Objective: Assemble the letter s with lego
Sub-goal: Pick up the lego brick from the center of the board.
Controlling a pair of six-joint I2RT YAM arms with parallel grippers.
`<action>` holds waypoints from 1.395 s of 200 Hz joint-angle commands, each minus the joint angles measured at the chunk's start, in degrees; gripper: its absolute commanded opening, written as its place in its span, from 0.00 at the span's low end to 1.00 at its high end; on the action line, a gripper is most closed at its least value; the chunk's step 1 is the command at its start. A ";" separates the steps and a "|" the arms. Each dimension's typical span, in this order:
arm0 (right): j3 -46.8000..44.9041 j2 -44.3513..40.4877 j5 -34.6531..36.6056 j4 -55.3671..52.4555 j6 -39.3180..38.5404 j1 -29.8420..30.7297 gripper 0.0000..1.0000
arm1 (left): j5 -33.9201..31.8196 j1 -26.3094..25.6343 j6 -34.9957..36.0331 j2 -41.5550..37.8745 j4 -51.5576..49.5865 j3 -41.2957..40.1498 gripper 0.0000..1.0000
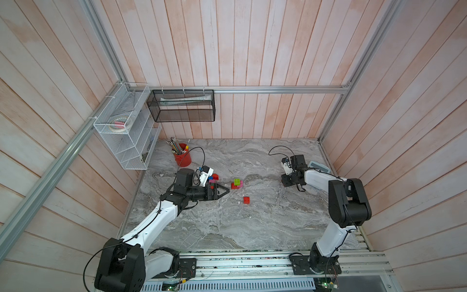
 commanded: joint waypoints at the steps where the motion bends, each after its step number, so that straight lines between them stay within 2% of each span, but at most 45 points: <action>1: 1.53 0.96 -0.81 -1.13 0.68 -0.28 0.43 | -0.26 -0.25 1.72 0.44 -0.87 1.94 1.00; 42: 2.08 1.69 -0.59 -2.04 0.91 -0.30 0.41 | -0.26 -0.28 2.52 0.76 -1.68 2.46 1.00; 73: 2.38 1.77 -0.80 -2.66 1.03 -0.19 0.33 | -0.34 -0.23 3.44 0.91 -2.62 2.73 1.00; 137: 2.52 -0.47 -1.71 -5.20 -1.90 0.94 0.28 | -0.78 -0.18 4.78 0.51 -4.06 2.64 1.00; 178: 0.84 -5.15 -5.59 -6.98 -8.95 4.28 0.28 | -0.87 -0.19 5.26 -0.29 -4.55 2.81 1.00; 216: -0.95 -10.10 -13.82 -9.84 -17.50 8.95 0.27 | -0.87 0.01 6.93 -0.64 -6.64 3.94 1.00; 279: 2.11 -11.15 -16.19 -18.18 -29.25 16.21 0.26 | -0.52 0.86 10.31 -1.11 -10.70 5.89 1.00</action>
